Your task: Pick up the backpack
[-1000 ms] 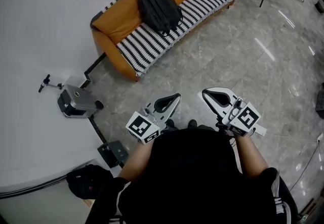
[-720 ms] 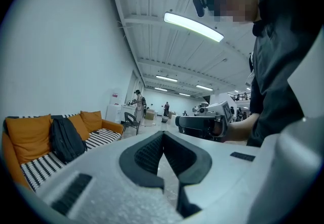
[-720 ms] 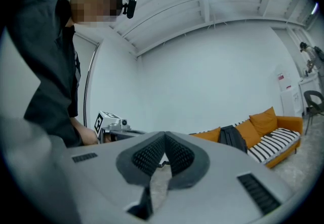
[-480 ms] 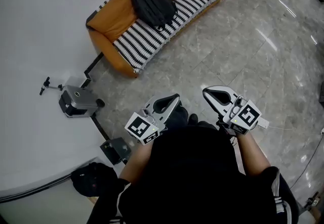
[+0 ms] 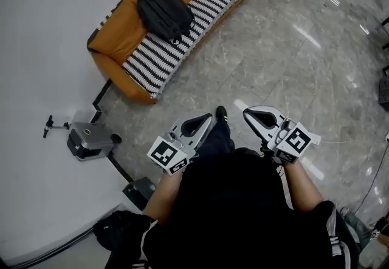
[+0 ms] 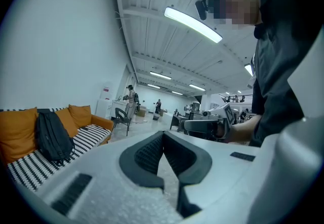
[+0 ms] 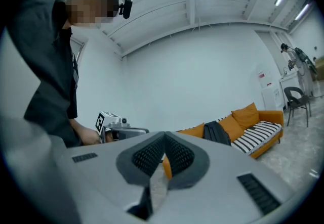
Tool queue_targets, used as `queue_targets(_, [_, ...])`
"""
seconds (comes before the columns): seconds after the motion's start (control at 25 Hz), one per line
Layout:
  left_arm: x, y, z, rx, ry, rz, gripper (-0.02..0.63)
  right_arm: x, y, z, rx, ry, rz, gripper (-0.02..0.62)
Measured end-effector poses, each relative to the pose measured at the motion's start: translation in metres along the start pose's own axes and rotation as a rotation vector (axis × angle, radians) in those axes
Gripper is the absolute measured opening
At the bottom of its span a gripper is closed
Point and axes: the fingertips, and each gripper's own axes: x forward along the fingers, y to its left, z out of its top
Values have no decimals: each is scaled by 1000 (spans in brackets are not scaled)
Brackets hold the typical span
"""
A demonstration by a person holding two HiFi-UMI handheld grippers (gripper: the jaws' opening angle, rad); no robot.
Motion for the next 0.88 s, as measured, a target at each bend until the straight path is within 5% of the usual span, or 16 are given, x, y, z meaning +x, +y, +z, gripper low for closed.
queue_targets(0.88, [78, 178, 35, -64, -64, 50, 21, 106, -161, 52, 36, 46, -30, 26])
